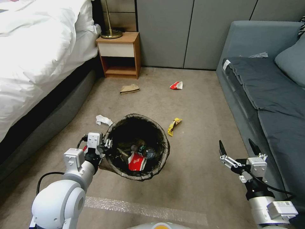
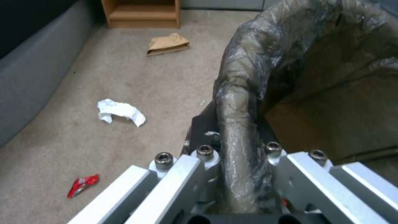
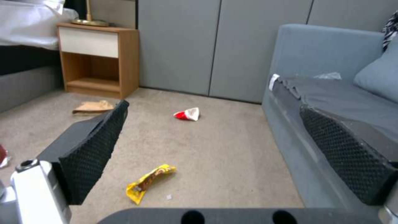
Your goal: Pick up the trash bin, then pick up the garbage from the floor and place it into the trash bin.
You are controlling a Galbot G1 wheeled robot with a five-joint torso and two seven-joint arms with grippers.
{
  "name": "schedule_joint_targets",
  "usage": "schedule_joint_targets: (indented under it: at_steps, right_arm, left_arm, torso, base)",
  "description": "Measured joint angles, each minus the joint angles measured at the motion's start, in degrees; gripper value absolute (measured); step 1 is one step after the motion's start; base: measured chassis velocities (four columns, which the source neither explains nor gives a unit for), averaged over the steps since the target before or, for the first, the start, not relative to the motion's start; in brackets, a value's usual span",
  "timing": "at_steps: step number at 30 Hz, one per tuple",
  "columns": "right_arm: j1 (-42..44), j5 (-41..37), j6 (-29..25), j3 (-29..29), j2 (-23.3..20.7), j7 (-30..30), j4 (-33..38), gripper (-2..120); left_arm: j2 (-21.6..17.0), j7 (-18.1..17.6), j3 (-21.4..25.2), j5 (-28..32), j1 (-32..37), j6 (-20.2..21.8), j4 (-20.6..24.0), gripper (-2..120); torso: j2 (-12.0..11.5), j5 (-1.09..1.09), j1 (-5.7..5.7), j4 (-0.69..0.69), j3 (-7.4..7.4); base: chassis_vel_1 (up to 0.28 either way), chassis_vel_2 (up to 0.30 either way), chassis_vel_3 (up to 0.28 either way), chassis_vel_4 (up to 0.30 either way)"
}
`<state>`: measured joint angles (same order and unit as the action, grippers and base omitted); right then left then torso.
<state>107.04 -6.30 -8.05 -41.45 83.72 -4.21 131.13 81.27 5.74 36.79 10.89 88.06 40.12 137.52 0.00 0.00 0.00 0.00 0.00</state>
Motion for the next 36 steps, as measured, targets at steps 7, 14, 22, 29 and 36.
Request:
schedule_joint_targets:
  at_steps: [7,14,22,29,36]
  right_arm:
    - [-0.47,0.03,0.73,1.33,0.05,0.02,-0.49,100]
    - [-0.42,0.02,0.59,1.66,0.05,0.11,-0.77,100]
    - [-0.51,0.03,0.53,1.83,0.03,0.14,-0.95,100]
    - [-0.53,0.04,0.5,1.88,0.02,0.17,-1.06,100]
    - [-0.55,0.07,0.43,1.94,0.05,0.2,-1.15,100]
  left_arm:
    - [0.11,0.0,0.26,0.12,0.35,-0.21,0.23,3]
    - [0.2,0.0,0.12,0.12,0.35,-0.26,0.23,3]
    - [0.23,0.0,0.12,0.12,0.15,-0.28,0.23,3]
    - [0.33,-0.02,0.03,0.11,0.02,-0.3,0.21,3]
    - [0.28,-0.02,0.07,0.11,-0.05,-0.32,0.2,3]
  torso:
    - [0.0,0.0,0.0,0.0,0.0]
    - [0.0,0.0,0.0,0.0,0.0]
    - [0.0,-0.01,0.0,0.0,0.0]
    - [0.0,0.0,0.0,0.01,0.0]
    - [0.0,-0.01,0.0,-0.01,0.0]
  base:
    - [0.0,0.0,0.0,0.0]
    - [-0.049,0.041,0.041,-0.041]
    - [-0.151,0.149,0.153,-0.157]
    - [-0.152,0.158,0.144,-0.154]
    - [-0.123,0.131,0.115,-0.135]
